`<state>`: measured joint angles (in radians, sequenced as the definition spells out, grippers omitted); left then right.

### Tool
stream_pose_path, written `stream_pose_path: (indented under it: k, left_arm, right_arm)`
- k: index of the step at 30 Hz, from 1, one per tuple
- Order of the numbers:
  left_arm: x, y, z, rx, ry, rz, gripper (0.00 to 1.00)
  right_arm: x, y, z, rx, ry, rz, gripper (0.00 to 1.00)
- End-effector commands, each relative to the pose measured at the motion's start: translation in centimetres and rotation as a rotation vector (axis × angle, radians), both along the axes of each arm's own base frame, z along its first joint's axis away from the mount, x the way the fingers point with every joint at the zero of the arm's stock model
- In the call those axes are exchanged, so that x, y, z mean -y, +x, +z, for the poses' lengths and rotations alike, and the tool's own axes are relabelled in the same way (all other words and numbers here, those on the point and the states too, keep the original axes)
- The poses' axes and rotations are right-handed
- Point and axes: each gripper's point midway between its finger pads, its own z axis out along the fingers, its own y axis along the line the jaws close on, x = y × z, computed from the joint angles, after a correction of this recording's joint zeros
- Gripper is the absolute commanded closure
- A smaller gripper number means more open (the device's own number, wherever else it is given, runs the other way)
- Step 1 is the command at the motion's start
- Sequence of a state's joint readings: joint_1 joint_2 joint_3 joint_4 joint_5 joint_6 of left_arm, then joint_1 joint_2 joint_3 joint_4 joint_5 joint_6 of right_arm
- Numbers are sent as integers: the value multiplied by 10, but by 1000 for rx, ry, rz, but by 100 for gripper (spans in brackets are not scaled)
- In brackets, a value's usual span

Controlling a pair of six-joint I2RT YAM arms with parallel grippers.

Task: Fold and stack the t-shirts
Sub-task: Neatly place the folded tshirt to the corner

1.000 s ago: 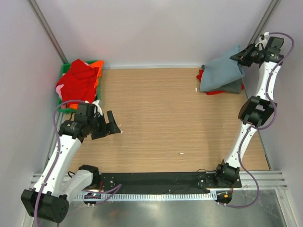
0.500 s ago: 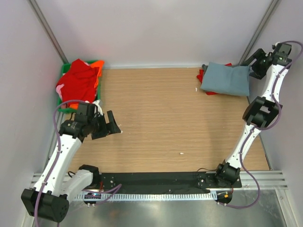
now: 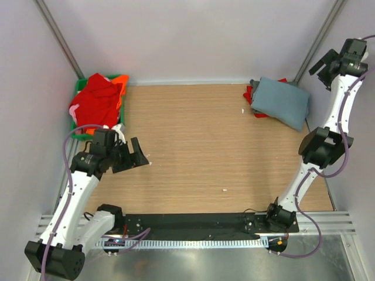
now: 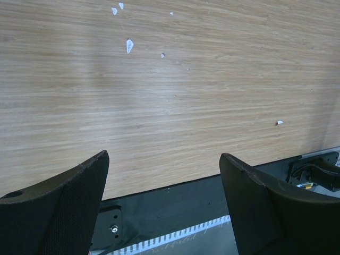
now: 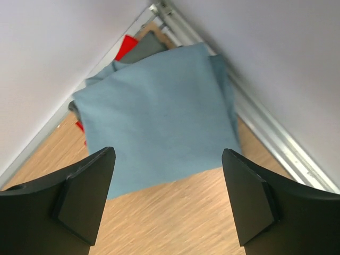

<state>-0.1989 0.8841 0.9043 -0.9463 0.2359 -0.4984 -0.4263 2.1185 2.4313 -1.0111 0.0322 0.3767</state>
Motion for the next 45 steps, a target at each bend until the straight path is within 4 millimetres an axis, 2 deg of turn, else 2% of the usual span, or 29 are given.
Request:
stream_pose_path:
  k: [1,2,3,6,8,9,11,12,15,16,19,21,25,26,31,35,36,37,39,42,45]
  left_arm:
    - [2,4,11,61,-23,3,15]
    - [2,4,11,61,-23,3,15]
    - [2,4,12,63,-24,4,15]
    - [3,4,12,65,-27,1,15]
    - [3,4,13,69,-27,0,15]
    - [3,4,12,66,-27,0,15]
    - [3,4,12,62,-27,-2,15]
    - [3,4,11,60,-26,0,15]
    - [2,4,10,55,-22,4,15]
    - [2,4,10,54,-23,3,15]
    - [2,4,8,48,-20,6,15]
    - [2,4,10,52,-21,5,15]
    - [2,4,10,55,-21,6,15]
    - [2,4,10,57,-21,6,15]
    - [2,4,11,62,-21,7,15]
    - [1,4,10,57,-20,8,15]
    - [2,4,11,58,-21,6,15]
    - [2,4,11,58,-21,6,15]
    - [2,4,11,60,-20,7,15]
    - [1,4,11,60,-20,8,15]
    - [2,4,12,63,-21,7,15]
  right_arm:
    - [-40,41,-7,65,62,118,12]
    - [-54,53,-24,26,56,155,11]
    - [-59,61,-13,61,43,170,9]
    - [-65,80,-28,94,103,177,5]
    - [-70,95,-30,152,137,189,4]
    - [-75,101,-41,151,162,209,3]
    - [-92,115,-48,173,174,270,3]
    - [-111,126,-54,168,142,334,2]
    - [-134,139,-66,133,41,372,0]
    - [-149,144,-72,126,7,406,0]
    - [-160,152,-92,95,-22,399,0]
    - [-164,156,-98,90,-40,395,0]
    - [-172,160,-115,32,-164,361,1]
    - [-180,160,-124,5,-203,372,1]
    - [-165,158,-137,-43,-277,289,5]
    - [-154,160,-126,-1,-266,231,10]
    - [-151,160,-128,2,-253,223,16]
    - [-148,161,-119,30,-244,204,18]
    - [-145,163,-115,43,-243,194,22]
    - [-145,163,-120,31,-243,190,25]
    - [-145,162,-136,-3,-244,202,27]
